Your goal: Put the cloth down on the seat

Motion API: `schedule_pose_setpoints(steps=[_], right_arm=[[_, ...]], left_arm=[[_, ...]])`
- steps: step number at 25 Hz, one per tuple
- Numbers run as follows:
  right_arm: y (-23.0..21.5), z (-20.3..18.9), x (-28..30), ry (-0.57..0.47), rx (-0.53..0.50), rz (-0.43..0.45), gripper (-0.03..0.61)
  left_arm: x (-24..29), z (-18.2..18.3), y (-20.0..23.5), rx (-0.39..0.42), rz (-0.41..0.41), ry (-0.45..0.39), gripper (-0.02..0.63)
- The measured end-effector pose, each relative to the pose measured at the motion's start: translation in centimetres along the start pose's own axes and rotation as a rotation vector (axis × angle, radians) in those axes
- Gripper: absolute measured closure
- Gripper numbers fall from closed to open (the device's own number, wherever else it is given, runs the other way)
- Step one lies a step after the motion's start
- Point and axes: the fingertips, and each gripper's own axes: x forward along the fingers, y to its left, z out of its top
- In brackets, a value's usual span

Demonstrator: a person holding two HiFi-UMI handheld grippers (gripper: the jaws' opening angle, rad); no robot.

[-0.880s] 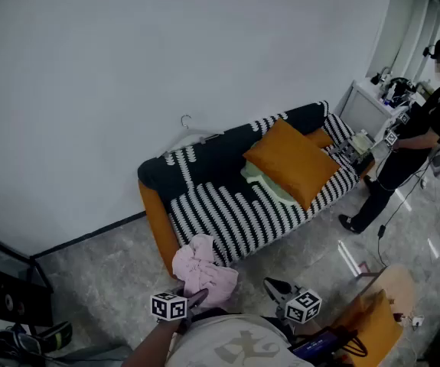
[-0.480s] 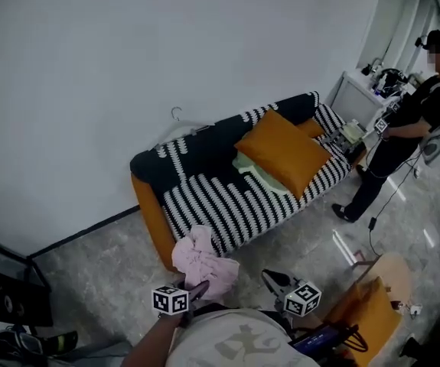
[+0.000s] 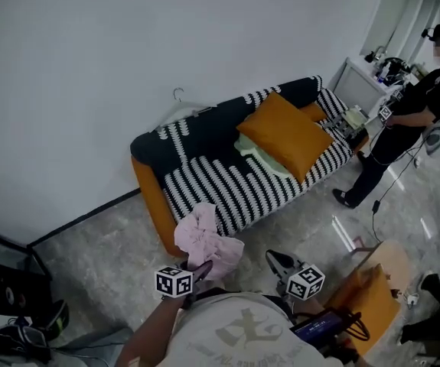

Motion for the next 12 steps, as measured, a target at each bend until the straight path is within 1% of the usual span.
schedule_pose_setpoints(steps=[6,12], right_arm=[[-0.4,0.0,-0.4,-0.002,-0.004,-0.026,0.563],[-1.5,0.9,-1.2,0.007,0.0,-0.087,0.563]], left_arm=[[0.2,-0.3,0.1,0.002,0.003,0.01,0.425],[0.5,0.2,-0.3,0.008,-0.015,0.025,0.425]])
